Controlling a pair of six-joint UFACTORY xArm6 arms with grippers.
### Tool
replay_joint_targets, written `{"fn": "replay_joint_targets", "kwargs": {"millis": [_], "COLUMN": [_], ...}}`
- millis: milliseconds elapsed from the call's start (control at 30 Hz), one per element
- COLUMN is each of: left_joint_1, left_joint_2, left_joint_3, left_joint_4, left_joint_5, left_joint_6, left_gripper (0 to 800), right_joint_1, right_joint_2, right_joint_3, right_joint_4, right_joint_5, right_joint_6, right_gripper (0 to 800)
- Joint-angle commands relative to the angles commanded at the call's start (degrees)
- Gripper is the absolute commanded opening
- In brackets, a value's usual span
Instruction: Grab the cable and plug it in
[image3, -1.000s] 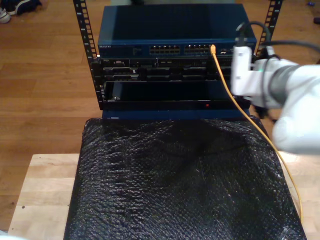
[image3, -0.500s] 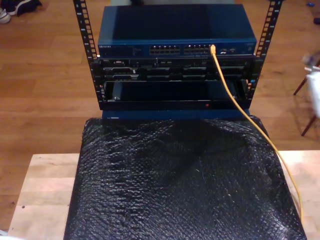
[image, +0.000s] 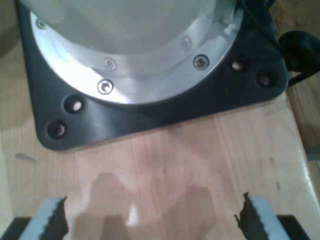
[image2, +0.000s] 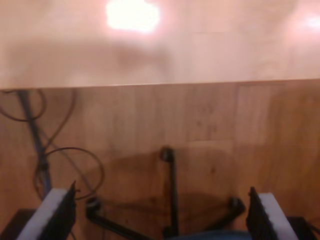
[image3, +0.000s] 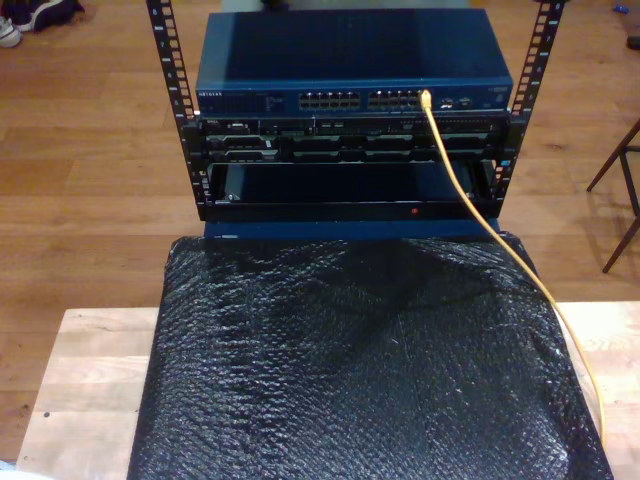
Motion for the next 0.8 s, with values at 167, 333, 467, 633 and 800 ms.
{"fn": "replay_joint_targets", "kwargs": {"millis": [167,333,467,633,800], "left_joint_1": [0.0,0.0,0.0,0.0,0.0], "left_joint_2": [0.0,0.0,0.0,0.0,0.0], "left_joint_3": [0.0,0.0,0.0,0.0,0.0], "left_joint_4": [0.0,0.0,0.0,0.0,0.0], "left_joint_5": [0.0,0.0,0.0,0.0,0.0], "left_joint_6": [0.0,0.0,0.0,0.0,0.0], "left_gripper": [800,800,800,800,800], "right_joint_1": [-10.4,-18.3,-22.9,-26.6,-28.7], "right_joint_2": [-3.4,-6.0,-8.6,-10.7,-11.7], "right_joint_3": [4.4,9.2,13.7,19.6,24.7], "right_joint_4": [-0.2,-0.4,-2.5,-5.5,-5.6], "right_joint_5": [2.3,2.5,2.4,2.0,0.1], "right_joint_6": [-10.9,-20.0,-23.8,-26.4,-29.4], "right_gripper": [800,800,800,800,800]}}
